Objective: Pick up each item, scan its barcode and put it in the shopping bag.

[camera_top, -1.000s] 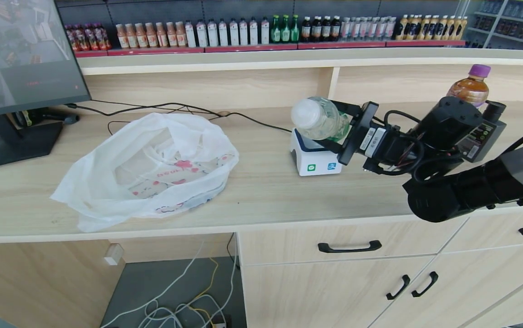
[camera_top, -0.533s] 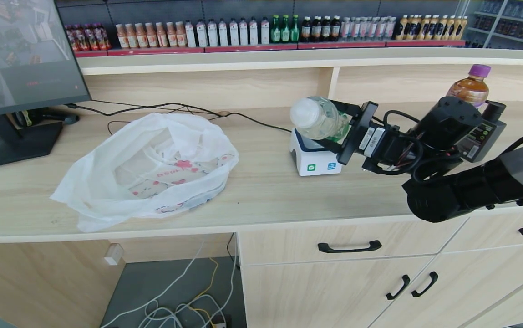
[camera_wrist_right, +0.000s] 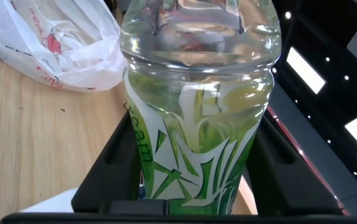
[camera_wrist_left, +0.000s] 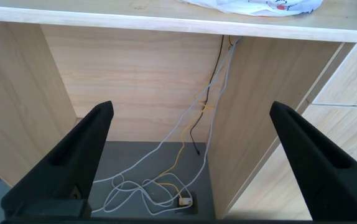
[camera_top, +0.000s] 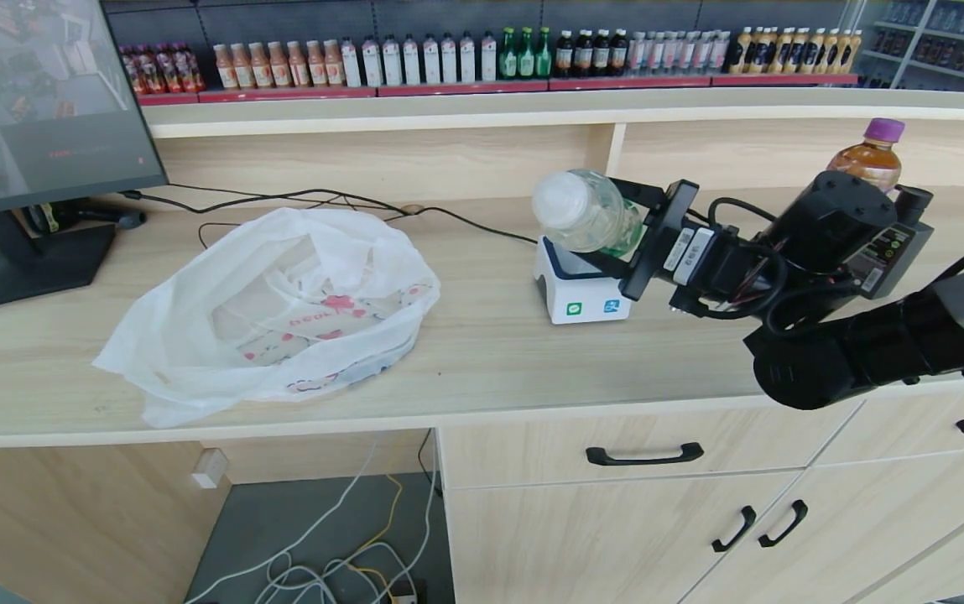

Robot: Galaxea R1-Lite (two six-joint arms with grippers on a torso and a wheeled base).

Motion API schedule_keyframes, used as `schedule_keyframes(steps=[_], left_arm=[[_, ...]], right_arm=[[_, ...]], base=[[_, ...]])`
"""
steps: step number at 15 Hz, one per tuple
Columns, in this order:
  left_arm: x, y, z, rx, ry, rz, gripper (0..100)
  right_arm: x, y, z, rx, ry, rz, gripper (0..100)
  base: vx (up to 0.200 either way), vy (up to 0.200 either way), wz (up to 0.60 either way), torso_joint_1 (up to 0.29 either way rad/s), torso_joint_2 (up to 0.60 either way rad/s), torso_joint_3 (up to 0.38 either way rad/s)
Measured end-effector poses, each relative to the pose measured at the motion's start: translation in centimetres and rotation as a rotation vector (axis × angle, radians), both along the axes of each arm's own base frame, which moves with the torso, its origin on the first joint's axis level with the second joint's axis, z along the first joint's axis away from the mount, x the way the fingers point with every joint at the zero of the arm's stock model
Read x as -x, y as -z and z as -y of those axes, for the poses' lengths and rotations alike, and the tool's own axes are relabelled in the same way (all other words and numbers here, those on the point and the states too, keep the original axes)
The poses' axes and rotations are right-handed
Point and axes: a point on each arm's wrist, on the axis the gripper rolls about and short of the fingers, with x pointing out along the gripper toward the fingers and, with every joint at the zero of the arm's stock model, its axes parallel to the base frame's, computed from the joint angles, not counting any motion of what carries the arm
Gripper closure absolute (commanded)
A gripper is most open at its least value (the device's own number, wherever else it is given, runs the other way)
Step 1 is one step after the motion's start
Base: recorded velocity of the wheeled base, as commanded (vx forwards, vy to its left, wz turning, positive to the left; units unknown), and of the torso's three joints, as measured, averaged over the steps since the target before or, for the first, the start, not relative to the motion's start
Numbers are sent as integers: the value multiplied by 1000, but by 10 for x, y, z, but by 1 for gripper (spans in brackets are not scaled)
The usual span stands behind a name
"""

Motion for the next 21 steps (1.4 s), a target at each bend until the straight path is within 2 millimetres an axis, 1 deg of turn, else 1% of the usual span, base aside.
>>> schedule_keyframes(steps=[2,6,8,11,14,16,19,21], left_arm=[[0,0,0,0,0,0,0],[0,0,0,0,0,0,0],[0,0,0,0,-1,0,0],[0,0,0,0,0,0,0],[0,0,0,0,1,0,0],[0,0,0,0,0,0,0],[0,0,0,0,0,0,0],[0,0,0,0,0,0,0]], right_arm=[[2,-1,-3,-3,-2,-1,100],[8,0,-1,-14,5,-44,100],[11,-4,-1,-32,-9,-74,100],[19,-16,2,-68,-24,-105,100],[31,-35,7,-109,-48,-123,100],[44,-48,12,-153,-51,-148,100],[58,-58,18,-233,-21,-210,100],[66,-62,22,-332,-31,-329,100]], base=[[0,0,0,0,0,0],[0,0,0,0,0,0],[0,0,0,0,0,0],[0,0,0,0,0,0],[0,0,0,0,0,0],[0,0,0,0,0,0],[0,0,0,0,0,0],[0,0,0,0,0,0]])
